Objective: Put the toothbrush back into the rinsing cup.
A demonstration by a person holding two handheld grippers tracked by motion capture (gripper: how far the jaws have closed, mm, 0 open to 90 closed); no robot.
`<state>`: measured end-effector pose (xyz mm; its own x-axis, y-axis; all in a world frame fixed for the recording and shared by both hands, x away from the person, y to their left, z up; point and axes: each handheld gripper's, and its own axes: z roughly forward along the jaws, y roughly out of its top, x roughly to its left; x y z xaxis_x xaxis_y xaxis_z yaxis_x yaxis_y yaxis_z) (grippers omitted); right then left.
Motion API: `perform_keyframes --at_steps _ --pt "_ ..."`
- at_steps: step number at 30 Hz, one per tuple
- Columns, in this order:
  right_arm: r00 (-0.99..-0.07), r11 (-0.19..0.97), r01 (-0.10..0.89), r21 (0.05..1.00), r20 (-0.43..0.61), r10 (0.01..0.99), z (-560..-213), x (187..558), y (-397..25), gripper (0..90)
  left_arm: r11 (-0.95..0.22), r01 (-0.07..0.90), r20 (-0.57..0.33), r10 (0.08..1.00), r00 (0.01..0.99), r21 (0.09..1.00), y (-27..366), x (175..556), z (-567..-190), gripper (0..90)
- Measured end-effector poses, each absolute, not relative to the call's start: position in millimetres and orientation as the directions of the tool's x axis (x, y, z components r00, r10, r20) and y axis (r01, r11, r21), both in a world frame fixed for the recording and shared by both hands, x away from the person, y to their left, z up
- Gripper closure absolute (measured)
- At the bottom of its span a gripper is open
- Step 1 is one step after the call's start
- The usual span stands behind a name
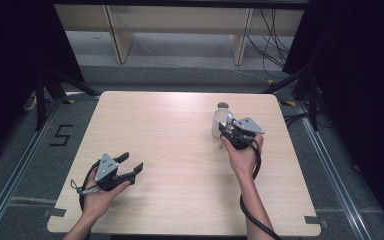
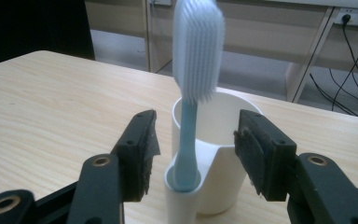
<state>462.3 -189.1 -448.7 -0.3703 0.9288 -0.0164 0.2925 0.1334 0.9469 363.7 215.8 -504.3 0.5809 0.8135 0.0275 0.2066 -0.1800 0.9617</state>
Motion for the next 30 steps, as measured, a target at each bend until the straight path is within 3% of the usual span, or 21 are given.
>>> perform_keyframes --at_steps 8,30 --pt "-0.381 0.129 0.318 0.939 0.001 0.925 -453 456 -194 41.8 -0.176 0.211 0.023 0.815 0.579 0.962 216 364 -504 32.4" --pt "-0.407 0.172 0.386 0.906 0.0 0.913 -454 426 -228 38.7 -0.178 0.193 0.03 0.807 0.59 0.965 215 366 -506 32.4"
